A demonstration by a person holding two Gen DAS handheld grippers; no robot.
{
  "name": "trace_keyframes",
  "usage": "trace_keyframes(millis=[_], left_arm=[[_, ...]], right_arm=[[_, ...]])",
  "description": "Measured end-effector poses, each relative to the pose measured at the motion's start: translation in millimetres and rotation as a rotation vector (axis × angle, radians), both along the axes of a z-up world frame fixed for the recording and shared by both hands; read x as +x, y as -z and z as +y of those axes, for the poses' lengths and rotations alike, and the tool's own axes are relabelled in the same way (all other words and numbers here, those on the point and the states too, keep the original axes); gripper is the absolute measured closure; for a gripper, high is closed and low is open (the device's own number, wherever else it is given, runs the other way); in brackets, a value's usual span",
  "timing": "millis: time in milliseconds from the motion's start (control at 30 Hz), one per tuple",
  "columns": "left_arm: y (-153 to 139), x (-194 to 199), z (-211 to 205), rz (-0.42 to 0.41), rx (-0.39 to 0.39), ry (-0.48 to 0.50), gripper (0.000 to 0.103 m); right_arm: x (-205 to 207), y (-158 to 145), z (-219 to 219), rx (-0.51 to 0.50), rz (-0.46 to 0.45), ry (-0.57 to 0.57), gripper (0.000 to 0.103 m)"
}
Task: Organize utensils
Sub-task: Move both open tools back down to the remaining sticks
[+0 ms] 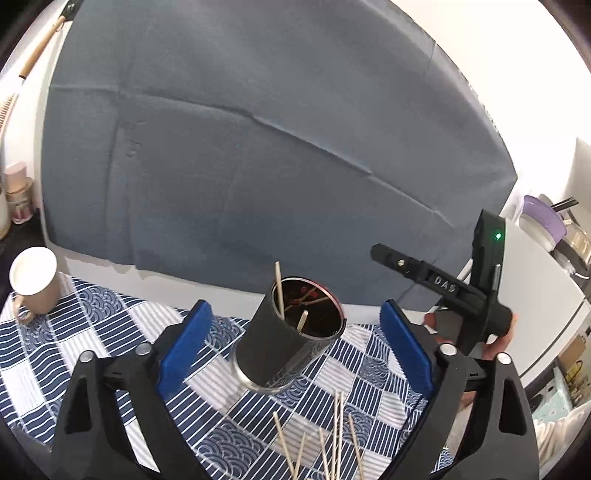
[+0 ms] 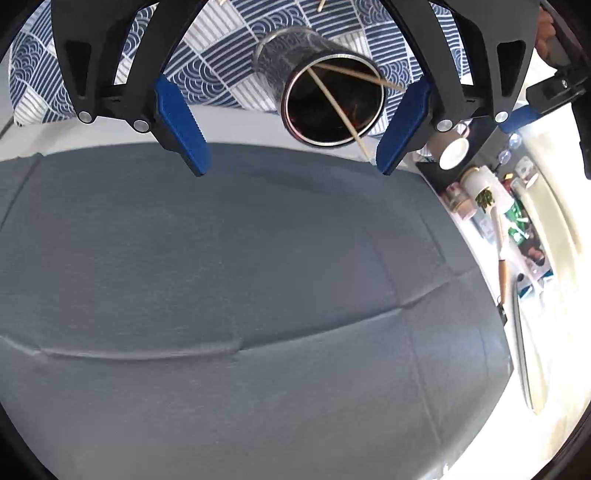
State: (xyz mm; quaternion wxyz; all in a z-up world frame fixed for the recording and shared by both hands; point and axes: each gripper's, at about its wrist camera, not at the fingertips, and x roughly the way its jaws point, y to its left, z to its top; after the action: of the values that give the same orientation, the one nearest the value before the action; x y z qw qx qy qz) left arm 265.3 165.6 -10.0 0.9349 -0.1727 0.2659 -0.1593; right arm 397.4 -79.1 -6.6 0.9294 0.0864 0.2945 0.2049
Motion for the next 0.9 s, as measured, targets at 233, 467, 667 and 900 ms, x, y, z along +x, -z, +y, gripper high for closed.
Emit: trace_keyframes(millis=[233,467,667,900], left_arm=[[0.7,-25.8,-8.5,0.038,0.051,-0.002,0.007],[11.1,-54.9,-18.5,0.092,0.091,-0.003,0.006],[24.9,-79.7,-22.5,0.153,0.140,-0.021,0.006],[46.6,-108.5,-21.7,0.216,0.164,-0.044,0.006]], right_arm=[[-22.9,-5.2,-12.2,-0.001,0.033,0.009,0.015],[-51.0,-10.1,-18.6,-0.020,0.037,0.001,0.014],[-74.8,-2.2,-22.9,-0.045,0.059,-0.006,0.014],[-94.8,20.5,-21.7,-0.080,0.109,-0.026,0.014]])
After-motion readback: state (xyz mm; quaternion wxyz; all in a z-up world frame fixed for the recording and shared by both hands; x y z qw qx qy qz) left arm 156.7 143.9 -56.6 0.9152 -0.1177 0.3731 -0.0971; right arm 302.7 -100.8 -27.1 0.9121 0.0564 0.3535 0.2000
